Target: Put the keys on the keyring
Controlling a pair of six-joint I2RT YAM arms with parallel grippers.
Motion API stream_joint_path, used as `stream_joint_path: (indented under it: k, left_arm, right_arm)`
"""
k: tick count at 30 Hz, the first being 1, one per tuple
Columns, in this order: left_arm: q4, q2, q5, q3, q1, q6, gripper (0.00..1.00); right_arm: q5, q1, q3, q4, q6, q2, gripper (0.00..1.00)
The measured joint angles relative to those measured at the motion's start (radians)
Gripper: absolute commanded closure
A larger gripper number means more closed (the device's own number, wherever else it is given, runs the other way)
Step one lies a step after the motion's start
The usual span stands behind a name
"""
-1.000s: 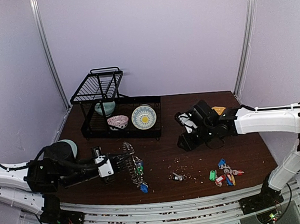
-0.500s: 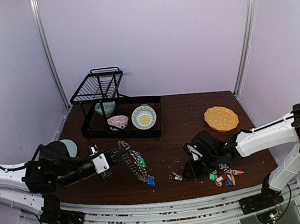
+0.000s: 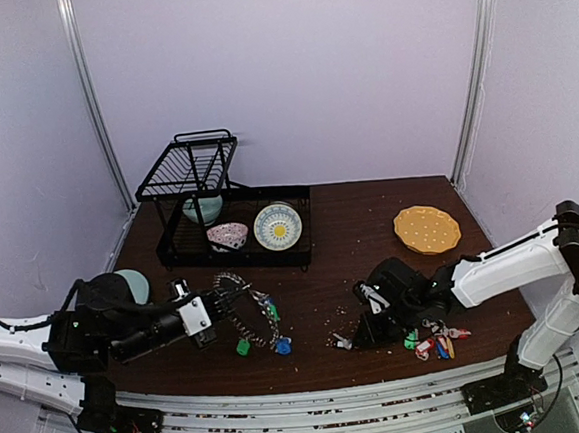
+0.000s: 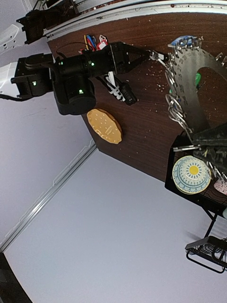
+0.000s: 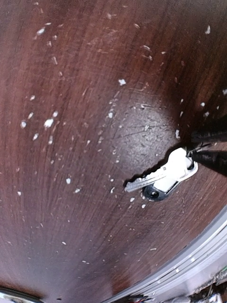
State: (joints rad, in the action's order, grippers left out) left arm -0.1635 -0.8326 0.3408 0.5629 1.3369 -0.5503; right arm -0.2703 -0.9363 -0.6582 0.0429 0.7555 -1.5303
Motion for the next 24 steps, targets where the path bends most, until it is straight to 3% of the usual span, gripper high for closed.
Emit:
stream_joint_path:
  k: [11,19,24]
  left_arm:
    - [-0.001,-0.026,0.004,0.0,0.0,0.019,1.0]
    - [-0.001,-0.087,0.014,0.006,0.0,0.017,1.0]
    - [-0.014,-0.135,0.002,0.018,0.0,0.013,1.0]
  right_arm:
    - [-0.006,0.0,-0.042,0.047,-0.072,-0.014,1.0]
    - [0.022,-0.018,-0.322,0.273,-0.362,0.064,1.0]
    - [0.01,-0.123,-0.487,0.317,-0.58,0.158,1.0]
